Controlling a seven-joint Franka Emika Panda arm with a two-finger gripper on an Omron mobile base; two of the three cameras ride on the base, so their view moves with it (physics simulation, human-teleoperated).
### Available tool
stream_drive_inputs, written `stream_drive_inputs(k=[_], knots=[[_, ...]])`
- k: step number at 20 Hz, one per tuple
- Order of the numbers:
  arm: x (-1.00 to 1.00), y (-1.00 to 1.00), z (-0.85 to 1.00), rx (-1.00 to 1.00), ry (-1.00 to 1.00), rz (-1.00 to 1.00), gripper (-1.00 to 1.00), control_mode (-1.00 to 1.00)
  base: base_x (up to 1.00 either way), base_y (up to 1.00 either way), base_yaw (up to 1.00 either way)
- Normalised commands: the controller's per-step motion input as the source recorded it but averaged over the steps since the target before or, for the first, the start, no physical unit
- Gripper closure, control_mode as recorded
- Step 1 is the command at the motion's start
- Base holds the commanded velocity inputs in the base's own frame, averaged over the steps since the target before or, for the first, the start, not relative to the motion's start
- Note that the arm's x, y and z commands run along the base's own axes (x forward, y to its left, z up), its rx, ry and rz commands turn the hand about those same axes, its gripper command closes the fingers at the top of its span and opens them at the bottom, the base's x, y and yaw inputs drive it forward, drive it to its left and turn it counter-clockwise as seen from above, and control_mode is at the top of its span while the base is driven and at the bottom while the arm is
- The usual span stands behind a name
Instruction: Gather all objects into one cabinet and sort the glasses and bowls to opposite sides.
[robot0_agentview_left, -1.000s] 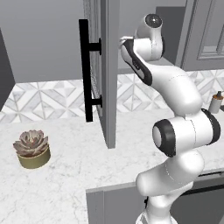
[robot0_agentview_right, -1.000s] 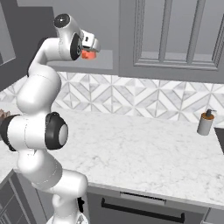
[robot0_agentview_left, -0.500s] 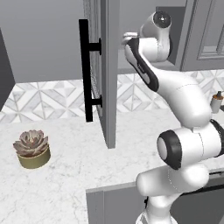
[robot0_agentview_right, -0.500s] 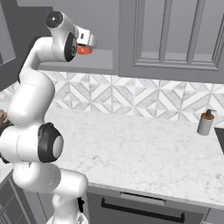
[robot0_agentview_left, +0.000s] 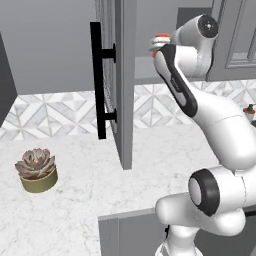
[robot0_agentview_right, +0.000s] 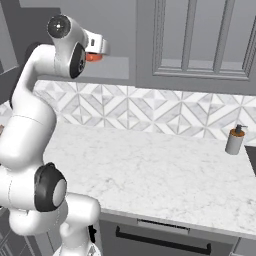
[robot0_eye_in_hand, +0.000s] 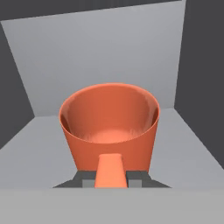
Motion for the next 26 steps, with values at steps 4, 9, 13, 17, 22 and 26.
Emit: stream_drive_inputs(k=[4, 9, 13, 17, 22, 26], knots=[[-0.21, 0.0, 0.31, 0.0, 0.03, 0.0, 1.0, -1.0, 0.0, 0.0, 0.0], [-0.09, 0.0, 0.07, 0.0, 0.02, 0.0, 1.0, -1.0, 0.0, 0.0, 0.0], [0.0, 0.0, 0.0, 0.0, 0.0, 0.0, 1.0, -1.0, 0.0, 0.0, 0.0], [0.0, 0.0, 0.0, 0.0, 0.0, 0.0, 1.0, -1.0, 0.0, 0.0, 0.0], [-0.11, 0.0, -0.09, 0.0, 0.01, 0.0, 1.0, 1.0, -0.27, 0.0, 0.0], [0.0, 0.0, 0.0, 0.0, 0.0, 0.0, 1.0, 1.0, -0.37, 0.0, 0.0]])
